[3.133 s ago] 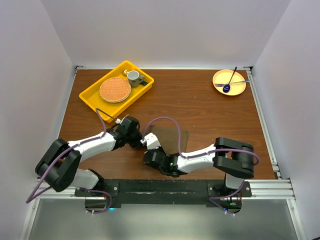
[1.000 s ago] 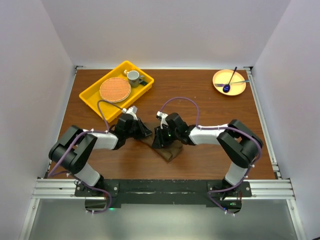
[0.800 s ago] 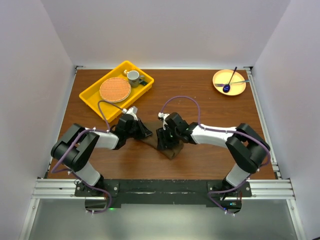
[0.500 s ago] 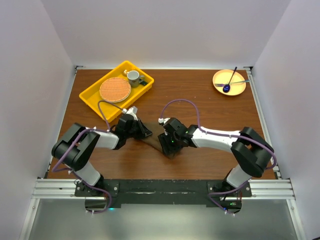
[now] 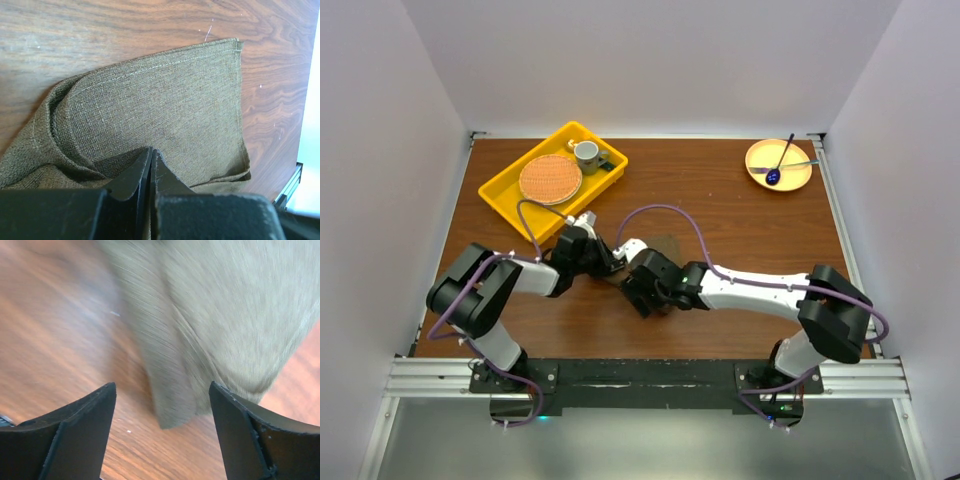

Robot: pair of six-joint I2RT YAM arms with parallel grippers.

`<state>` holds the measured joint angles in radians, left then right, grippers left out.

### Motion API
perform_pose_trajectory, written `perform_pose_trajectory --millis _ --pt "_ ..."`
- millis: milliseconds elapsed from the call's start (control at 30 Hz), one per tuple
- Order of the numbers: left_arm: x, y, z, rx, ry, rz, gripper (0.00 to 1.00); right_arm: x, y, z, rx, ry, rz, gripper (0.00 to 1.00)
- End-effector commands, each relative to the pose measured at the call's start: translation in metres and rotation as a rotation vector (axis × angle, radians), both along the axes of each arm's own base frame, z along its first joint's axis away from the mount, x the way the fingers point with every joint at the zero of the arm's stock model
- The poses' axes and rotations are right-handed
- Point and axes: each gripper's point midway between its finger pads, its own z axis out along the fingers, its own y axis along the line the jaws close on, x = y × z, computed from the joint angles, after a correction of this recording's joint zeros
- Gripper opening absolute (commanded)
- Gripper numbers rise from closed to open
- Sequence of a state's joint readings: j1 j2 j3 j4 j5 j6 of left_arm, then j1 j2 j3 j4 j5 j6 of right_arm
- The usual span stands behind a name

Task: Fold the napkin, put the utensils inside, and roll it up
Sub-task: Roll the napkin with the utensil

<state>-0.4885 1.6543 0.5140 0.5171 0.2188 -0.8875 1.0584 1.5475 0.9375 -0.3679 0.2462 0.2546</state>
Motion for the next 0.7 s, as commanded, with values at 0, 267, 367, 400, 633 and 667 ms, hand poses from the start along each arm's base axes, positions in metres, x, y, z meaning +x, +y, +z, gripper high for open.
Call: perform_pose_trajectory --millis 0,267,367,400,633,667 --pt "-0.010 0.021 -0.035 0.124 0.087 0.007 0.04 0.028 0.022 0.032 -0.022 -0.221 0.089 0.80" --pt "-0.011 0.022 -0.038 0.126 0.117 0.002 0.04 0.044 0.041 0.010 -0.137 -0.294 0.127 0.75" --pt "-0.013 0.023 -0.040 0.129 0.128 0.001 0.04 0.045 0.051 0.003 -0.129 -0.281 0.140 0.72" --pt "-0.013 0.022 -0.040 0.129 0.129 0.000 0.04 0.044 0.051 -0.003 -0.137 -0.273 0.137 0.70" --pt "-0.011 0.021 -0.035 0.117 0.129 -0.017 0.04 0.044 0.048 -0.028 -0.168 -0.239 0.112 0.34" --pt "-0.011 0.021 -0.034 0.117 0.129 -0.017 0.04 0.043 0.048 -0.030 -0.160 -0.227 0.108 0.30"
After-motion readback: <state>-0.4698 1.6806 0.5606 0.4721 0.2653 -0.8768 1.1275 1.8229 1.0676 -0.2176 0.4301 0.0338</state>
